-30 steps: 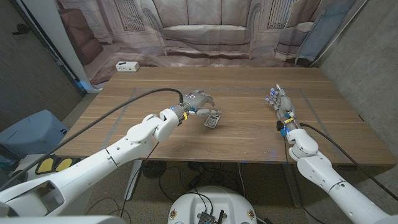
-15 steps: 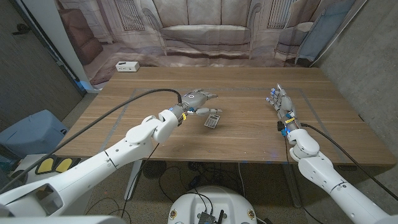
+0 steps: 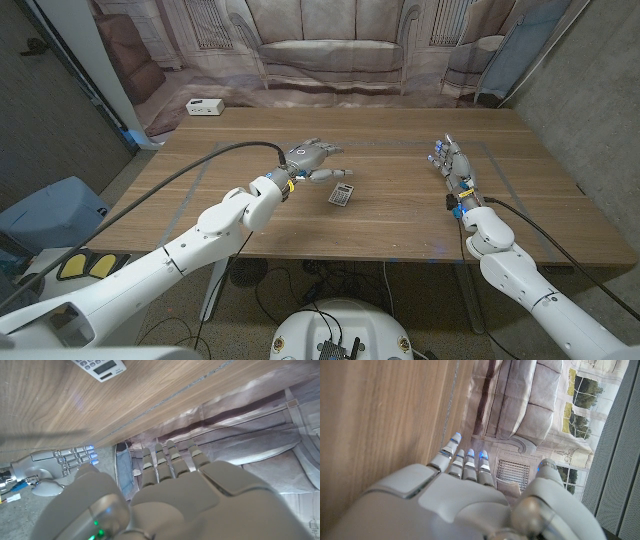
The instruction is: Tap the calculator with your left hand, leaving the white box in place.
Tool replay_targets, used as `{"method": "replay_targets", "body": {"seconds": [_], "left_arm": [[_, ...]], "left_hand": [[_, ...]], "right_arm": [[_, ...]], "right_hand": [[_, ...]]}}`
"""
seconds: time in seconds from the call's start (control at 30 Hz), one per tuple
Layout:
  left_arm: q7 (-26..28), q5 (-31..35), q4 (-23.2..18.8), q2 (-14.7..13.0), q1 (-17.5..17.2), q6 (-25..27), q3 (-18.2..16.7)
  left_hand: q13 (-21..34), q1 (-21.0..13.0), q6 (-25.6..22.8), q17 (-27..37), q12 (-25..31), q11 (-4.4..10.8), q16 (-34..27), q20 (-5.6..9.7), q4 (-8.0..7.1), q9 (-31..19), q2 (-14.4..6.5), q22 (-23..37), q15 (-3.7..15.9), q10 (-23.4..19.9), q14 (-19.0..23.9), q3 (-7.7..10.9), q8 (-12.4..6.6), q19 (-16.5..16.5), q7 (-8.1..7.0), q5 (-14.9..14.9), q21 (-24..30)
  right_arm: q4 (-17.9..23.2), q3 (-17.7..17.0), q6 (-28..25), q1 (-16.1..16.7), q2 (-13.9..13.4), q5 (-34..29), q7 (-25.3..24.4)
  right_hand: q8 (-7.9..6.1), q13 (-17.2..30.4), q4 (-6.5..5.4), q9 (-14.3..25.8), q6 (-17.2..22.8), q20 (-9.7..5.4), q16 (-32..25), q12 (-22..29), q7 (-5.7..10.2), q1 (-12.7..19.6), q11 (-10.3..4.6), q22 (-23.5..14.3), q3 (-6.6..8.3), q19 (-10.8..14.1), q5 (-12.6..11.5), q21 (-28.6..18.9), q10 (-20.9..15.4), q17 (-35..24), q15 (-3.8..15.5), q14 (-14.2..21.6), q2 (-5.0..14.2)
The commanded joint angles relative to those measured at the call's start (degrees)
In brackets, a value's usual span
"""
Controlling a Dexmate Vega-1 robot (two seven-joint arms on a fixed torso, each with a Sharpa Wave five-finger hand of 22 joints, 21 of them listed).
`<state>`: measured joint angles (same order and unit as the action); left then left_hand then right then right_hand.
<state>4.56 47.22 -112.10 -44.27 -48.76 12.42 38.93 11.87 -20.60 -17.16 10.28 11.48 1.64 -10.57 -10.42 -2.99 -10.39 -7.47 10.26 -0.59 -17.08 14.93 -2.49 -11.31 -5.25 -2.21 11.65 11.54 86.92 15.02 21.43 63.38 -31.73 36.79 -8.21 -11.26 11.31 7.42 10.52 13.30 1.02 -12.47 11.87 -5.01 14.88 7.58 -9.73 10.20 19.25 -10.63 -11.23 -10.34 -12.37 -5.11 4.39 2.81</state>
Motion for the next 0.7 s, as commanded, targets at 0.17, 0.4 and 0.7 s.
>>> {"method": "replay_targets", "body": {"seconds": [0.17, 0.4, 0.7], "left_arm": [[3.1, -3.7, -1.1, -0.3, -2.3, 2.1, -3.1], [5.1, -9.4, -0.7, -0.1, -3.2, 1.5, -5.6], [5.7, -18.6, 0.3, -0.6, -3.7, -3.0, -8.3]], "left_hand": [[0.2, -0.2, -0.1, 0.2, 0.5, 0.13, -0.1, -0.07, -0.07, -0.1, 0.1, 0.3, 0.01, -0.1, -0.3, 0.35, 0.0, -0.5, 0.92, 0.0, 0.2], [0.2, -0.1, -0.3, 0.2, 0.5, -0.17, -0.2, -0.06, -0.13, -0.1, 0.2, 0.3, -0.1, -0.1, -0.3, 0.33, -0.02, -0.5, 1.17, 0.0, 0.2], [0.2, 0.2, -1.0, 0.2, 1.2, -1.04, -0.3, 0.03, -0.3, -0.1, 0.2, 0.3, -0.74, -1.6, 0.0, 0.23, -0.16, -1.2, 1.63, 0.0, 0.5]], "right_arm": [[-1.0, 0.6, 0.6, -0.9, 0.3, -0.2, 1.1], [-0.7, 0.5, 0.7, -0.8, 0.2, -0.3, 0.9], [-0.9, 0.7, 1.1, -0.9, 0.2, -0.4, 1.5]], "right_hand": [[0.04, 0.2, -0.03, 0.3, 0.3, 0.0, 0.2, -0.1, -0.26, -0.2, 0.02, -0.2, -0.32, 0.5, 0.1, -0.1, -0.5, -0.2, -0.26, 0.5, 0.23], [0.01, 0.2, -0.05, 0.3, 0.4, 0.01, 0.2, -0.1, -0.18, -0.2, 0.03, -0.2, -0.36, 0.6, 0.1, -0.1, -0.5, -0.2, -0.29, 0.5, 0.21], [-0.03, 0.2, -0.05, 0.3, 0.5, -0.09, 0.2, -0.1, -0.28, -0.3, -0.04, -0.2, -0.39, 0.6, 0.1, -0.1, -0.6, -0.2, -0.28, 0.5, 0.2]]}}
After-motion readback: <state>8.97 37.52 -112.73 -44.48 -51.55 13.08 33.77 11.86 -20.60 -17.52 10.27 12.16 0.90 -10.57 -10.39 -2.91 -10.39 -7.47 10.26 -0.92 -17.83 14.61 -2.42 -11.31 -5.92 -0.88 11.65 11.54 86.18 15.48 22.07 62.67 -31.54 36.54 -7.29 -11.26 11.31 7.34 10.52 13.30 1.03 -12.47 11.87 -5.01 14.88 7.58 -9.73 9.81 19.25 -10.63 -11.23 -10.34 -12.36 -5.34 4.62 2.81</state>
